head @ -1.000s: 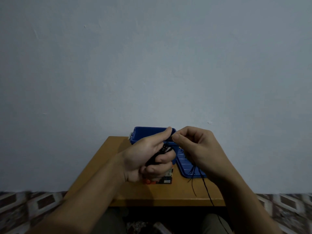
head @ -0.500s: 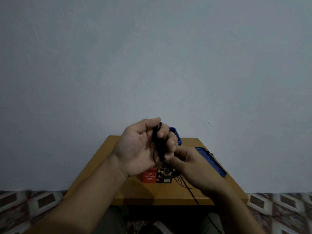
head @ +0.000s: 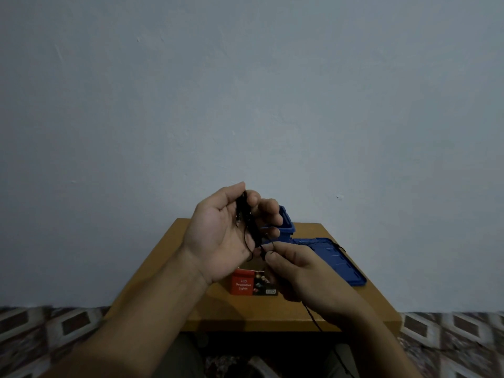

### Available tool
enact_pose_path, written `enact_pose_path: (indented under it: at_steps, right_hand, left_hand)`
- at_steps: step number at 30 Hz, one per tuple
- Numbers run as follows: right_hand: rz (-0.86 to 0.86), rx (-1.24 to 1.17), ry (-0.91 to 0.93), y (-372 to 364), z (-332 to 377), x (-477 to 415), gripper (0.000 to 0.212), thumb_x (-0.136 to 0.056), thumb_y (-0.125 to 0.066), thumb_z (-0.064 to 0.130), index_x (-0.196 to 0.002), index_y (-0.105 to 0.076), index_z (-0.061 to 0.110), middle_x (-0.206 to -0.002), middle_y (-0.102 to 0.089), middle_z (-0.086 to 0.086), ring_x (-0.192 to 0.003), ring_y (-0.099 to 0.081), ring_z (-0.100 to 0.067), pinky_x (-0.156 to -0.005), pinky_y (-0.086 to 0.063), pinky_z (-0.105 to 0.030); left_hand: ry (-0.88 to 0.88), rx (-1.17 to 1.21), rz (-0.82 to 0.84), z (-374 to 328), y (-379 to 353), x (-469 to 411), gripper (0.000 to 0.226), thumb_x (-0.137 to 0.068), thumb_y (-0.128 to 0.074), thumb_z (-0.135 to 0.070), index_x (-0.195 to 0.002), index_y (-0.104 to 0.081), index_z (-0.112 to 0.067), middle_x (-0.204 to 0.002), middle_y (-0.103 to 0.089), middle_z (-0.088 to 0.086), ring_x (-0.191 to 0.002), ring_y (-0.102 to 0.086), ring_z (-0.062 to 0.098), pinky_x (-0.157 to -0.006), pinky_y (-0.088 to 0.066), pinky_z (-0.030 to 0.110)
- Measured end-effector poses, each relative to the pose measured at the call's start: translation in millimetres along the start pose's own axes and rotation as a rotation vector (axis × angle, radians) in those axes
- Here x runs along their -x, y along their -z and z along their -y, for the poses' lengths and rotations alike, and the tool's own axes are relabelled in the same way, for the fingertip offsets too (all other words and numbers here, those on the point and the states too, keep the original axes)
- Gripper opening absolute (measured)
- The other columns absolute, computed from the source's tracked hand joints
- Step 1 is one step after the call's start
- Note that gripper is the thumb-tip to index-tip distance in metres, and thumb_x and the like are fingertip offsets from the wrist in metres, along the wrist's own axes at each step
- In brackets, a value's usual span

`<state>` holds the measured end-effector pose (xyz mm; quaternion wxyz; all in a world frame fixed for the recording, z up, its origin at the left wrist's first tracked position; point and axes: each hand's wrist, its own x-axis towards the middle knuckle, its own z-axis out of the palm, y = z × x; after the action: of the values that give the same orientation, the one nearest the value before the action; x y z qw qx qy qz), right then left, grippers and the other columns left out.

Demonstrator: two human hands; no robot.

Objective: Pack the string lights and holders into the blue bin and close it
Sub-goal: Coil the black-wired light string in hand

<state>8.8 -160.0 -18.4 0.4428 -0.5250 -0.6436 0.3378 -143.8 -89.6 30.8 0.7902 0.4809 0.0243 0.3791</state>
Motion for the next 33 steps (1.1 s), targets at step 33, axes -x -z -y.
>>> enact_pose_path:
  at_steps: [33]
  right_hand:
    - [-0.111, 0.189, 0.014, 2.6, 25.3, 3.7, 0.039, -0.104, -0.049, 0.033, -0.082, -0.064, 0.004, -0.047, -0.053, 0.009, -0.039, -0.044, -0.001, -0.044, -0.034, -0.014]
  left_hand:
    - [0.045, -1.095, -0.197, 18.3, -1.0, -7.2, 0.036, -0.100, -0.044, -0.034, -0.080, -0.068, -0.015, -0.072, -0.066, -0.003, -0.079, -0.065, 0.018, -0.081, -0.055, 0.039]
